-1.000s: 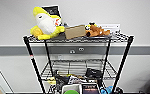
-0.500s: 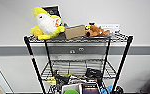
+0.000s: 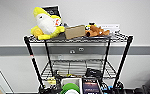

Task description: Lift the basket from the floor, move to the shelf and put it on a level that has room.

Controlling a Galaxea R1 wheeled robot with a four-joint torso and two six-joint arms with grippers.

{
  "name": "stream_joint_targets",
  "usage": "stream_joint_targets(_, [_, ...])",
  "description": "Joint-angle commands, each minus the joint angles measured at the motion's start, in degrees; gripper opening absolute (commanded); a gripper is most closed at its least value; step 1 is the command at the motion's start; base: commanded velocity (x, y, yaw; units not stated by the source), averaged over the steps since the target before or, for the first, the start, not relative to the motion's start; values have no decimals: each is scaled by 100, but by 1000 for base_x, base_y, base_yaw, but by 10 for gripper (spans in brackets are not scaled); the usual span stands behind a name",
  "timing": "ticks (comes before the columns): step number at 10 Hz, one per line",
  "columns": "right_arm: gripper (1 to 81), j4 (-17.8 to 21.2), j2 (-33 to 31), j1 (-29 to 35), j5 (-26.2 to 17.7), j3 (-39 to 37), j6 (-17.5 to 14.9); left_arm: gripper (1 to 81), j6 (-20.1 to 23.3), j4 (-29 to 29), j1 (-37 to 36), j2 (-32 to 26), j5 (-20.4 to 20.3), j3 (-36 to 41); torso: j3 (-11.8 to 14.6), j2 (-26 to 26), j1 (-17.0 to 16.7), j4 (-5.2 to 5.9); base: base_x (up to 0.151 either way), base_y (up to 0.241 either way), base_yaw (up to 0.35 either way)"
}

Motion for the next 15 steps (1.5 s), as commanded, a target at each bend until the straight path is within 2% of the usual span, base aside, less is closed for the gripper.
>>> stream_joint_targets(1, [10, 4, -85, 1171, 543, 753, 175, 10, -15, 107, -1054, -78, -154, 547, 0, 0, 0, 0, 0, 0, 0])
stream_joint_targets(5, [10, 13, -138, 1681, 472, 929, 448, 10, -24, -51, -1423, -104, -49, 662, 0, 0, 0, 0, 0, 0, 0])
stream_joint_targets(10, [10, 5, -156, 2288, 182, 1017, 799, 10, -33, -455, -2108, -52, 311, 662, 0, 0, 0, 0, 0, 0, 0])
stream_joint_targets(15, [10, 13, -129, 2684, 94, 1000, 975, 10, -33, -798, -2645, -25, 487, 653, 0, 0, 0, 0, 0, 0, 0])
